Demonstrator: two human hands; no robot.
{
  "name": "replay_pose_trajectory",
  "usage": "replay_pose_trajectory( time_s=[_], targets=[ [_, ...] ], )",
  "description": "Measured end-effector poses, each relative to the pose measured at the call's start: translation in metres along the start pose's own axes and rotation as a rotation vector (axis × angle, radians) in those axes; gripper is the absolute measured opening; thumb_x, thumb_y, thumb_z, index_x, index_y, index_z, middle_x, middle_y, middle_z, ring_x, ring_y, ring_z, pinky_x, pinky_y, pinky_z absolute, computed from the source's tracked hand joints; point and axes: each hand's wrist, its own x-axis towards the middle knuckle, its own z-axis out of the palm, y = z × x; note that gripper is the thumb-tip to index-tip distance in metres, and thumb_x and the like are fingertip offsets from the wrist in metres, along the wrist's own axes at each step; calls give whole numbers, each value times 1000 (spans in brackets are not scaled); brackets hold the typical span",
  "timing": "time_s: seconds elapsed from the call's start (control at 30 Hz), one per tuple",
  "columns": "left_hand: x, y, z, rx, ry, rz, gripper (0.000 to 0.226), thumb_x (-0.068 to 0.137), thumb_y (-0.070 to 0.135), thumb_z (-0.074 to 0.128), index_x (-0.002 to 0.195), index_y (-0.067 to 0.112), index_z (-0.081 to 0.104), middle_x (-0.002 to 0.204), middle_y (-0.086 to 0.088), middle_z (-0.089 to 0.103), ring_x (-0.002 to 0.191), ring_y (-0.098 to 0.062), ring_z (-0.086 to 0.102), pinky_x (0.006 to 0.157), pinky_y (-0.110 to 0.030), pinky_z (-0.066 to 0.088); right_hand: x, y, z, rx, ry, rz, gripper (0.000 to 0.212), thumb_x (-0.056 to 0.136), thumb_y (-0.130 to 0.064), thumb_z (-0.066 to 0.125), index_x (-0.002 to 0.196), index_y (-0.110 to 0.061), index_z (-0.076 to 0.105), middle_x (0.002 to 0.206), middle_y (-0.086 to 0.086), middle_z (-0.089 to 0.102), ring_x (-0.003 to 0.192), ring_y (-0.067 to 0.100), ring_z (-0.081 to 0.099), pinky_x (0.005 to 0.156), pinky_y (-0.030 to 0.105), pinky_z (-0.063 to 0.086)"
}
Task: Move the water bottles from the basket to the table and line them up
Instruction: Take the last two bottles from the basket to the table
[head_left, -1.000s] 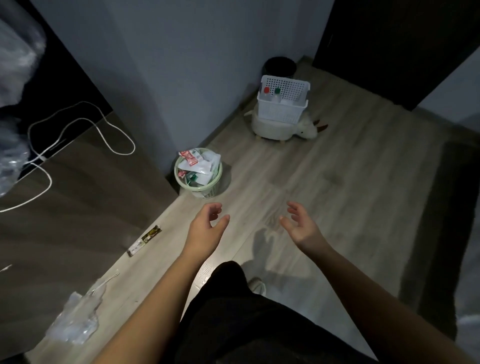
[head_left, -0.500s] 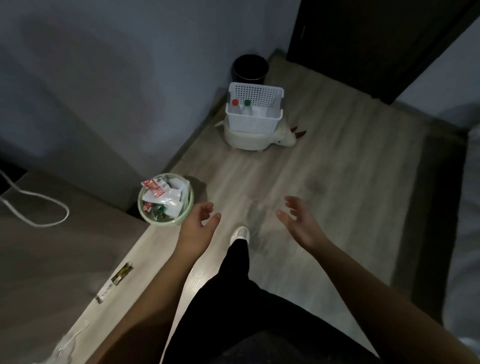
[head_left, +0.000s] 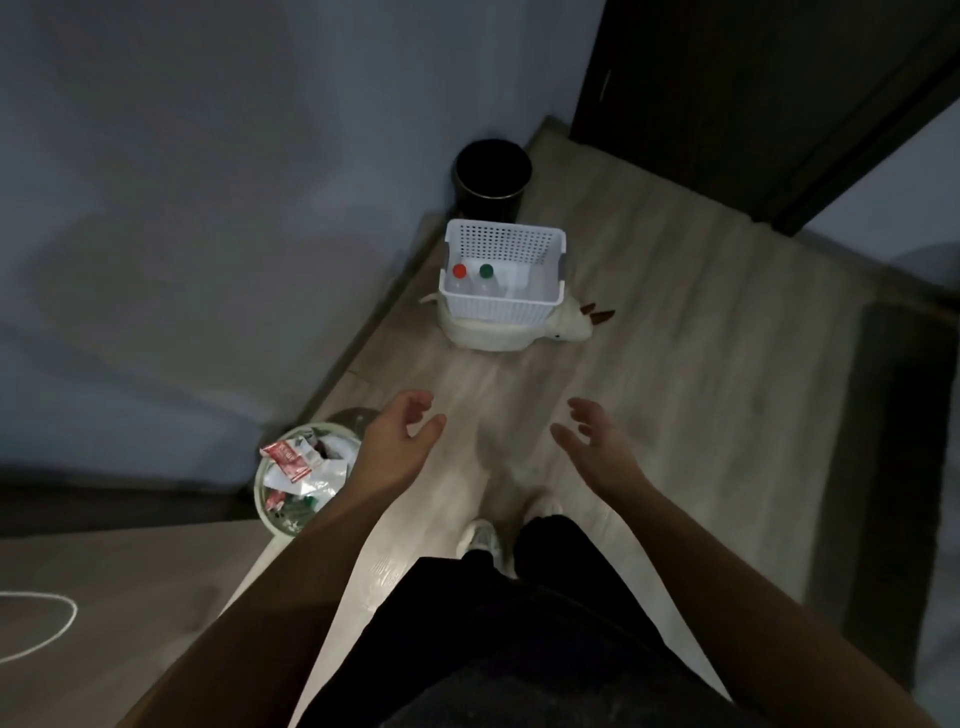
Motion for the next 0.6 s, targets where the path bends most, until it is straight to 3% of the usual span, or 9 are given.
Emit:
replay_pose_trajectory(
  time_s=[0.1, 0.27, 0.37, 0.5, 0.6],
  targets=[
    [29, 5, 4, -12, 33, 7, 23, 90, 20, 65, 113, 17, 62, 107, 2, 66, 104, -18, 62, 92, -37, 51, 38, -8, -4, -16, -30, 1, 52, 91, -29, 65, 137, -15, 45, 137, 7, 52, 119, 21, 52, 99, 34, 43],
    [97, 29, 22, 2, 85, -19, 24, 94, 27, 60, 117, 22, 60, 112, 12, 61, 106, -8, 57, 77, -8, 39, 128, -30, -23, -40, -70, -26, 54, 91, -30, 65, 138, -12, 45, 138, 7, 51, 122, 22, 51, 104, 38, 41],
    [143, 46, 34, 28, 73, -47, 28, 95, 32, 56, 122, 21, 57, 120, 11, 57, 110, -6, 54, 78, -11, 40, 188, -48, -34, -53, -112, -62, 55, 90, -29, 66, 139, -12, 45, 139, 5, 50, 123, 19, 50, 101, 31, 39],
    [203, 60, 46, 90, 68, -90, 31, 94, 34, 57, 123, 22, 57, 124, 8, 58, 113, -9, 55, 93, -29, 48, 261, -67, -36, -98, -238, -53, 56, 90, -30, 66, 139, -14, 44, 138, 4, 50, 125, 18, 48, 99, 26, 36],
    [246, 51, 58, 150, 62, -128, 32, 93, 34, 59, 123, 22, 58, 126, 7, 59, 113, -9, 55, 91, -25, 46, 312, -69, -21, -144, -338, -74, 60, 90, -26, 67, 142, -9, 42, 141, 8, 48, 131, 21, 45, 105, 29, 34]
  ],
)
